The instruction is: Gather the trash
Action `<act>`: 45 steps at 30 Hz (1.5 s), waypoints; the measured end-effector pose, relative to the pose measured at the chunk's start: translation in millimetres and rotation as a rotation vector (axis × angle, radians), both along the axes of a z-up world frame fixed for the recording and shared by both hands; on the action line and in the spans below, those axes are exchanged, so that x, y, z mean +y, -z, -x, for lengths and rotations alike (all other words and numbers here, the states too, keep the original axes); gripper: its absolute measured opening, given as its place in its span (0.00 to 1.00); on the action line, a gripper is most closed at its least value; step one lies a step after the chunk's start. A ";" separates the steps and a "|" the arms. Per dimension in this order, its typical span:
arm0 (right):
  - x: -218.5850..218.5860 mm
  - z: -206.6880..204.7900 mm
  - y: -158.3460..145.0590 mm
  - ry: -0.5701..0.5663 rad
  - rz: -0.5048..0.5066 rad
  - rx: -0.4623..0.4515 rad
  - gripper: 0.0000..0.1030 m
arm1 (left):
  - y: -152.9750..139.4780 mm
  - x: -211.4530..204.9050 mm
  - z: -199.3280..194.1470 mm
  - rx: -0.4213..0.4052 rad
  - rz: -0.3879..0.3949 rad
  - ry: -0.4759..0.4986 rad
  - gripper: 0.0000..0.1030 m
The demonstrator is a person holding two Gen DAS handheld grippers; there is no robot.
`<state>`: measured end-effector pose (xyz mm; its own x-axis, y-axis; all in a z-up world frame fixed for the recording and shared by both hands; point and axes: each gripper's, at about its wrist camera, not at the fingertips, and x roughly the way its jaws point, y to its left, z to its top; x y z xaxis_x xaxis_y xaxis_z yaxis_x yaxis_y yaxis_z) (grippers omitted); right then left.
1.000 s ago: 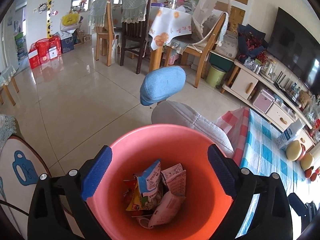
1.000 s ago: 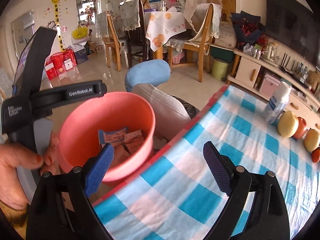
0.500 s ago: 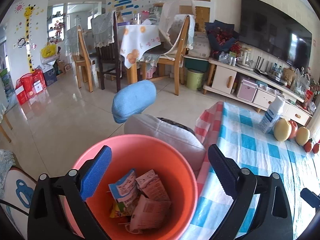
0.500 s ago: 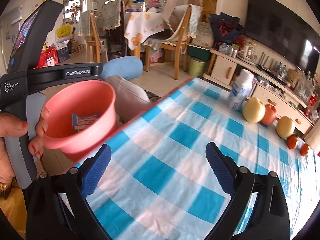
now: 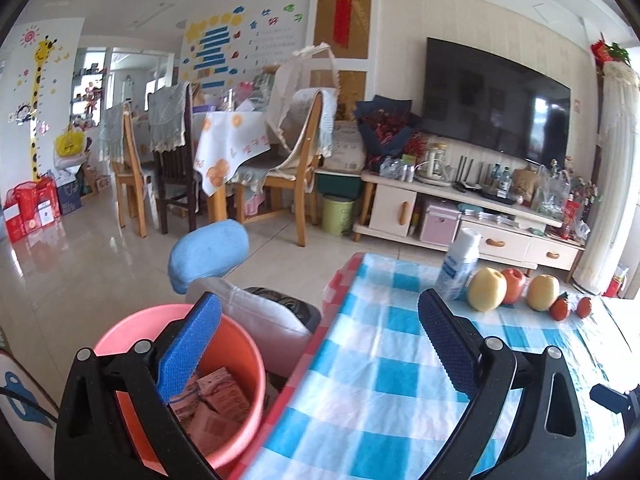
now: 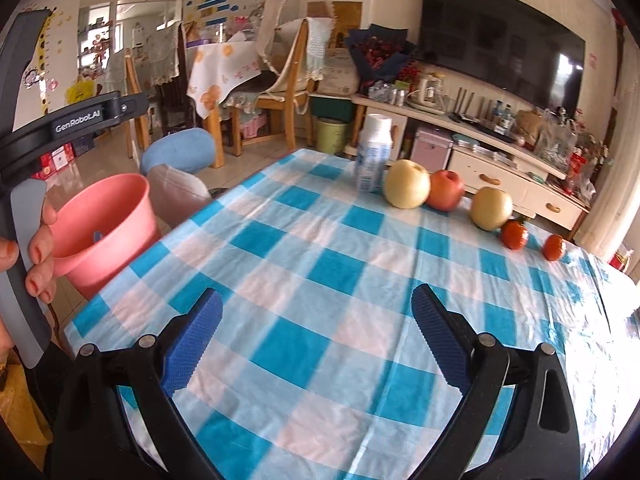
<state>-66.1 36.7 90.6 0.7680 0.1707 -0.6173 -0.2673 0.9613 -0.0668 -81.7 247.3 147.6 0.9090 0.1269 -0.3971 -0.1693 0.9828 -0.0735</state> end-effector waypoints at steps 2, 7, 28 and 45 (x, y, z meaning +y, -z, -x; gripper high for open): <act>-15.9 4.4 -1.9 0.025 -0.002 -0.021 0.93 | -2.7 -13.6 4.9 -0.016 -0.002 0.014 0.95; -54.5 11.2 -8.2 0.082 -0.047 -0.055 0.93 | -5.9 -52.5 18.1 -0.034 -0.027 0.069 0.95; -169.7 31.7 -21.3 0.289 -0.078 -0.190 0.93 | -5.8 -184.0 58.3 0.021 -0.168 0.235 0.95; -237.7 42.4 -37.8 0.446 -0.035 -0.319 0.93 | -2.2 -262.6 56.5 0.068 -0.177 0.349 0.95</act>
<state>-108.5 -201.0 128.5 0.9188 -0.1982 -0.3414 0.1951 0.9798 -0.0439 -138.2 -15.3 149.8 0.8821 -0.1127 -0.4574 0.1781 0.9787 0.1023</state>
